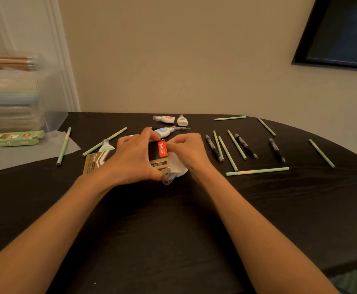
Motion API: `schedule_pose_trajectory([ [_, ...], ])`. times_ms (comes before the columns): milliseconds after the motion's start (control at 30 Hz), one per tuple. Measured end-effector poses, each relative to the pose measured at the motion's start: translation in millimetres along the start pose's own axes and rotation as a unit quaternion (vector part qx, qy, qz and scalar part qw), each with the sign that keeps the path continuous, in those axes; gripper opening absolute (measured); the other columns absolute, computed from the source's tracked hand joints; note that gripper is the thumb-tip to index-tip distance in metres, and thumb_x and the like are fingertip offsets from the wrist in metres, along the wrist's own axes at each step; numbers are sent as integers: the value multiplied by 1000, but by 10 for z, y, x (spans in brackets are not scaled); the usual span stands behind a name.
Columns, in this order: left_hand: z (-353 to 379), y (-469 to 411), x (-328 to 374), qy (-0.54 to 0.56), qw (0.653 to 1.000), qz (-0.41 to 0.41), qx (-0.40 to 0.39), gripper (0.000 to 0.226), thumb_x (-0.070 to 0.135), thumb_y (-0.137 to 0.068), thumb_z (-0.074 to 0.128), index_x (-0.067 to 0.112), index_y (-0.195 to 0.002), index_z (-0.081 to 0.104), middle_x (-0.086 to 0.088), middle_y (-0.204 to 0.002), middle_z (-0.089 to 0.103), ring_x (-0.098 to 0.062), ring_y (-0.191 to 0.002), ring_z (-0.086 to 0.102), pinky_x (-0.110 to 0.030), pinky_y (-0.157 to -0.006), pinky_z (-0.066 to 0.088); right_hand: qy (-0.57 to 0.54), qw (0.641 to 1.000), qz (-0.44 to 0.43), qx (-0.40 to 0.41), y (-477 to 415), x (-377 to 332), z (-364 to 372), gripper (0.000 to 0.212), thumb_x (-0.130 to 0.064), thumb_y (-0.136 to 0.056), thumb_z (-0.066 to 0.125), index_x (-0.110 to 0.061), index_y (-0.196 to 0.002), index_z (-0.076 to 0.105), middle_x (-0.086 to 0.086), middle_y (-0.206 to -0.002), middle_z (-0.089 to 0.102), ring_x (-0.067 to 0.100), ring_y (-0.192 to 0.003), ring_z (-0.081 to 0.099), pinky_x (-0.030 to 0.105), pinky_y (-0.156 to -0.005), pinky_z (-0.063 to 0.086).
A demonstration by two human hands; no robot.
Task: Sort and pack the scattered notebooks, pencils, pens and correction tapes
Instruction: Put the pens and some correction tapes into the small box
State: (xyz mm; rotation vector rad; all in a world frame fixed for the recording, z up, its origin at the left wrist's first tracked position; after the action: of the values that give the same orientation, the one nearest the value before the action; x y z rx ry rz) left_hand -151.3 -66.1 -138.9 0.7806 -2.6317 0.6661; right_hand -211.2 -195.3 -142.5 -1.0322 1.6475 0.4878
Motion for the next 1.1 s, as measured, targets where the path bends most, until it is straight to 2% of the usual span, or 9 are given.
schedule_pose_trajectory([
  [233, 11, -33, 51, 2, 1000, -17, -19, 83, 40, -55, 84, 24, -121, 37, 4, -119, 48, -14, -112, 44, -42, -101, 38, -36, 998, 46, -30, -47, 36, -58, 12, -14, -82, 67, -20, -71, 67, -10, -78, 62, 4, -81, 53, 19, -60, 36],
  [300, 10, -46, 43, -1, 1000, -21, -14, 81, 39, -57, 84, 25, -120, 35, 3, -120, 47, -14, -112, 44, -41, -100, 39, -61, 997, 52, 21, -104, 65, -158, 10, -12, -83, 64, -20, -78, 68, -13, -77, 60, 1, -76, 53, 15, -56, 36],
  [367, 14, -68, 24, -11, 1000, -26, -1, 81, 38, -59, 84, 25, -122, 34, 0, -123, 46, -17, -114, 43, -38, -99, 38, 40, 991, 28, 123, -185, 140, -292, 11, -14, -87, 58, -17, -89, 69, -13, -73, 60, -1, -65, 53, 11, -52, 37],
  [433, 29, -81, 10, -30, 999, -29, 13, 82, 36, -60, 83, 24, -124, 33, -1, -125, 45, -18, -116, 41, -36, -98, 34, 211, 958, 6, 194, -243, 242, -404, 18, -17, -89, 55, -14, -102, 67, -3, -90, 66, 4, -80, 59, 15, -65, 43],
  [533, 48, -84, -12, -48, 998, -19, 36, 79, 32, -61, 83, 23, -123, 34, -2, -124, 46, -19, -116, 40, -34, -97, 28, 351, 918, 36, 181, -292, 389, -486, 30, -18, -90, 54, -8, -118, 58, 12, -122, 55, 26, -114, 48, 33, -88, 41],
  [700, 47, -83, -51, -58, 996, -13, 71, 81, 26, -62, 83, 21, -125, 33, -3, -125, 46, -20, -120, 39, -37, -103, 23, 469, 870, 75, 133, -309, 480, -512, 27, -14, -91, 51, -4, -116, 56, 17, -123, 53, 31, -116, 46, 35, -90, 40],
  [900, 45, -91, -76, -88, 992, -13, 93, 83, 21, -65, 82, 20, -132, 33, -5, -131, 43, -23, -126, 34, -38, -107, 16, 368, 914, 89, 146, -311, 441, -495, 12, -9, -87, 59, -3, -97, 58, 16, -101, 58, 30, -100, 57, 28, -68, 37],
  [1033, 10, -93, -85, -111, 987, -21, 110, 83, 19, -66, 81, 19, -134, 34, -6, -133, 44, -25, -128, 34, -40, -107, 14, 228, 953, 113, 167, -360, 383, -535, 12, -12, -80, 65, -1, -86, 66, 9, -83, 62, 20, -81, 60, 31, -66, 48],
  [1100, -8, -93, -82, -112, 987, -27, 115, 82, 19, -66, 81, 20, -134, 35, -5, -133, 44, -24, -128, 34, -40, -107, 14, 115, 972, 118, 165, -336, 298, -549, 9, -10, -80, 63, -2, -82, 68, 6, -70, 59, 12, -62, 56, 25, -60, 48],
])
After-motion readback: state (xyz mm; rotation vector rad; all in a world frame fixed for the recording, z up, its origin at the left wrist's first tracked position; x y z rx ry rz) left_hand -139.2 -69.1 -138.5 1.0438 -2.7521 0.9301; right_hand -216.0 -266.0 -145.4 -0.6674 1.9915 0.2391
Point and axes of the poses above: each hand's wrist, its own y-axis away from the middle knuckle, its own z-axis out of the palm, x = y × z, the point moved 1 cm from there along -y, towards the middle knuckle
